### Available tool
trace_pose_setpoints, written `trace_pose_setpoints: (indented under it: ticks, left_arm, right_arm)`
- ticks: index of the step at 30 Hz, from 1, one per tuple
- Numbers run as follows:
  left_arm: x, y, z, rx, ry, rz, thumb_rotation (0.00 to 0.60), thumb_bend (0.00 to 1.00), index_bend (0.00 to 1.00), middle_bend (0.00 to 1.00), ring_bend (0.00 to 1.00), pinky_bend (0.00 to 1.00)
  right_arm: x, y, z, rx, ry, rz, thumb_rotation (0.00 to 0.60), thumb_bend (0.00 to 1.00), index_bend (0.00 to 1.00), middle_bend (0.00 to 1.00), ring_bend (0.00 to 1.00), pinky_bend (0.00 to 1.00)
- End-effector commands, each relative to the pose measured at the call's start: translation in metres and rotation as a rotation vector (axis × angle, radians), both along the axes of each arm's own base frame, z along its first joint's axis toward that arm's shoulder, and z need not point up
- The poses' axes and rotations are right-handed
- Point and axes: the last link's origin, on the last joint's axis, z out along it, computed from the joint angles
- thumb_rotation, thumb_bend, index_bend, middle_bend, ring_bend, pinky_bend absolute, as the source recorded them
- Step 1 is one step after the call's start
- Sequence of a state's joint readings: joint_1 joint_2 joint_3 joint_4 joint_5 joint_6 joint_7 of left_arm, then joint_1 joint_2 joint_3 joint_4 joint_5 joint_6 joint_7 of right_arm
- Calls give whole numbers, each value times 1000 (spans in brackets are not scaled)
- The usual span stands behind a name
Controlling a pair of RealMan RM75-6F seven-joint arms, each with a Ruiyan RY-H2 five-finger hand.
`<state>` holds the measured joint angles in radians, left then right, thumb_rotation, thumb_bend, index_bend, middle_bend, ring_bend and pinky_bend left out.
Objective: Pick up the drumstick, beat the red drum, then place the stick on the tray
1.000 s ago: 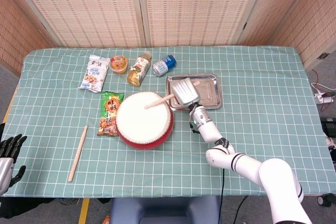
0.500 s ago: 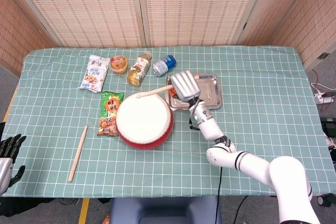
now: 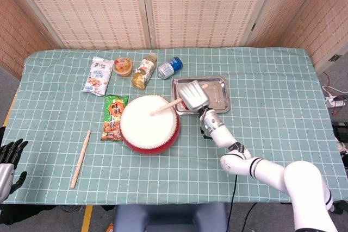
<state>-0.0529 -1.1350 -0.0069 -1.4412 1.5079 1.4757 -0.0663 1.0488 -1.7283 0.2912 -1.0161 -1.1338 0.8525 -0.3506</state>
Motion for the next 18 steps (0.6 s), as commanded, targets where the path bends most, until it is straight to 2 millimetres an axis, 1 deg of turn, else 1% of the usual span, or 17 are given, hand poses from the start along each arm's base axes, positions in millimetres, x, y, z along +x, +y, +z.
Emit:
trace_pose_setpoints:
  ticks: [1,3,5,11,13,14,16,17,18]
  left_arm:
    - [0,0,0,-2,0,-1,600,349,40,26,19,70]
    - [0,0,-1,-4,-1,-2,600,349,40,26,19,69]
    - [1,1,-1,-5,-1,-3,600,349,40,26,20,70]
    - [-1,-1,-1,-6,0,3,600,349,40,26,19,70]
    - [-1,-1,-1,-7,1,5,600,349,40,26,20,70]
    - [-1,-1,-1,-7,1,6,600,349,40,26,19,70]
    - [-2,-2,-1,-7,0,7,600,349,40,26,20,70]
    - [-2,-2,-1,-6,0,8,600,349,40,26,20,70]
    - [-2,-2,-1,-4,0,8,600,349,40,26,20,70]
  right_arm:
    - [12,-1,20,-18,-216,10,600,507,1000,1000,1000,1000]
    - [9,0,19,-9,-187,13,600,507,1000,1000,1000,1000]
    - [4,1,14,8,-139,11,600,507,1000,1000,1000,1000]
    - [-19,8,-14,66,104,6,600,509,1000,1000,1000,1000]
    - [-23,8,-18,68,154,3,600,511,1000,1000,1000,1000]
    - [-23,7,-18,60,157,1,600,512,1000,1000,1000,1000]
    - [-15,7,-13,35,87,1,600,513,1000,1000,1000,1000]
    - [-10,6,-8,22,18,-3,600,513,1000,1000,1000,1000]
    - [-3,6,-2,9,-93,-14,600,513,1000,1000,1000,1000]
